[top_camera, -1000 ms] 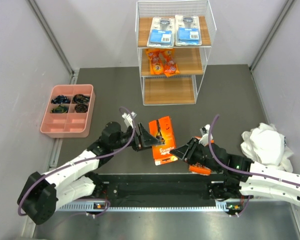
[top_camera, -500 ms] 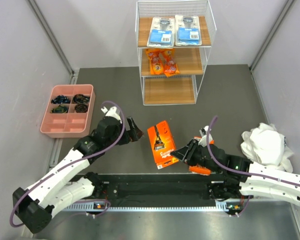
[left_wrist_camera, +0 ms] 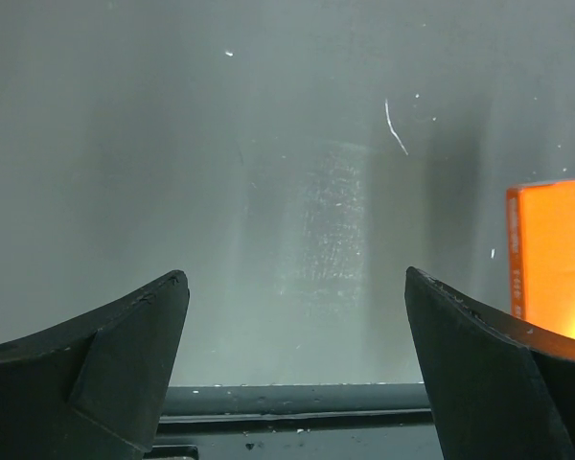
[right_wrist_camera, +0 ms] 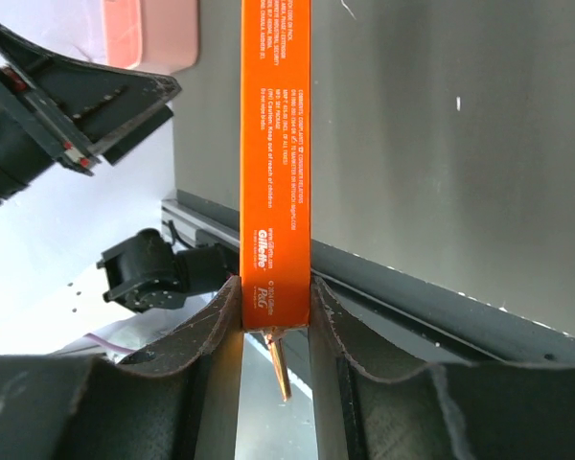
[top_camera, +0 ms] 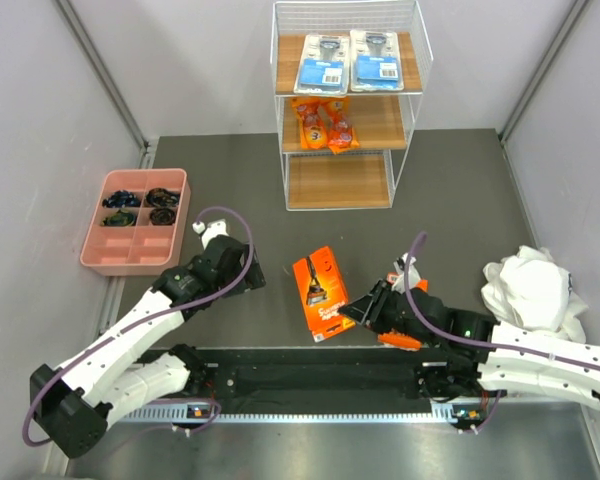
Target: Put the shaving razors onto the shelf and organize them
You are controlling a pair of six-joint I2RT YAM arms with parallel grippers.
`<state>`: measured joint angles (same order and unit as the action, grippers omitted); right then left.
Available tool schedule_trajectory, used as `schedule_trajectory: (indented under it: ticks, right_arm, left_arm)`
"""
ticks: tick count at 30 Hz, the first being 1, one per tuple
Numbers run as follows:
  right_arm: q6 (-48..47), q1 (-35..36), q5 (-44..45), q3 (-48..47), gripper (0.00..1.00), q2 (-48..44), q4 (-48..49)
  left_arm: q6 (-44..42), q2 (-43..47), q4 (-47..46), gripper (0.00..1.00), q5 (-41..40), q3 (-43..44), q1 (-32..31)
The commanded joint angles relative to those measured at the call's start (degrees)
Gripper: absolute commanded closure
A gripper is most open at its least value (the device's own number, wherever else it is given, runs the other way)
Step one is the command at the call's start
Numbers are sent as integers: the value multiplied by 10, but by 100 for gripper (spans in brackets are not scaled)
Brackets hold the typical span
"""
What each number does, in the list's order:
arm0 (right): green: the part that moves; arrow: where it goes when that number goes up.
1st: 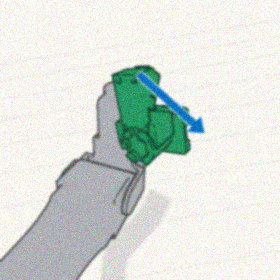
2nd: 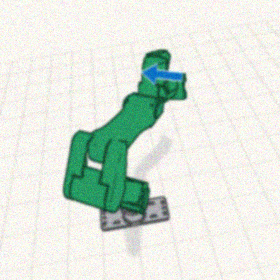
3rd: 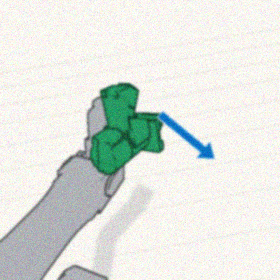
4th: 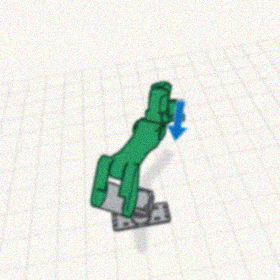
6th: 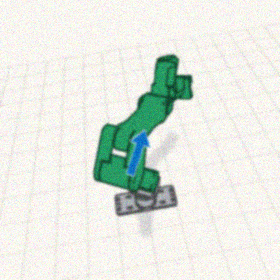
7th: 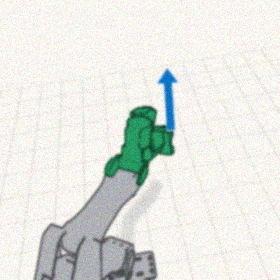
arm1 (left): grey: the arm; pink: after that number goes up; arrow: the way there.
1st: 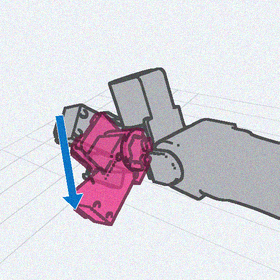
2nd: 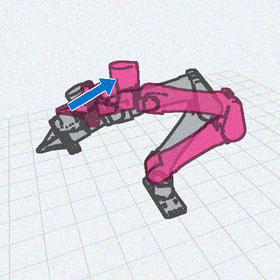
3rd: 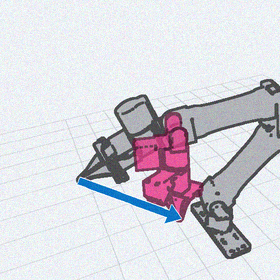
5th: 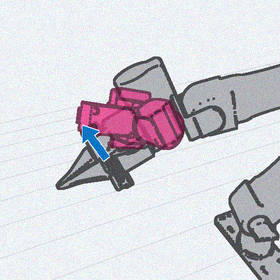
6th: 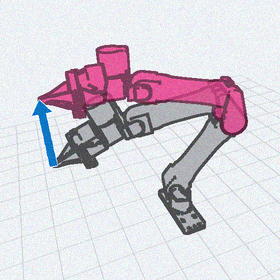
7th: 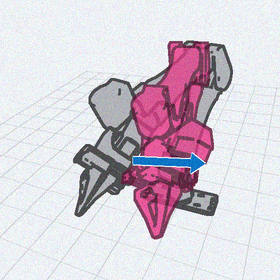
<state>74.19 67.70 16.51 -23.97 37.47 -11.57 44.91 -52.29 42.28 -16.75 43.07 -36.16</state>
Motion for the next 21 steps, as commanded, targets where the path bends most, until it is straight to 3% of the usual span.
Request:
schedule_trajectory:
  ticks: [1,10,21]
  right_arm:
    - [2,-10,-20,-8,100,18,55]
    - [-22,-75,-111,-13,100,88,138]
    - [-60,-239,-235,-39,100,146,208]
  left_arm:
    - [-4,0,10,1,-16,5,0]
    - [-12,4,4,1,-5,-7,0]
    - [-10,4,-9,1,20,-18,0]
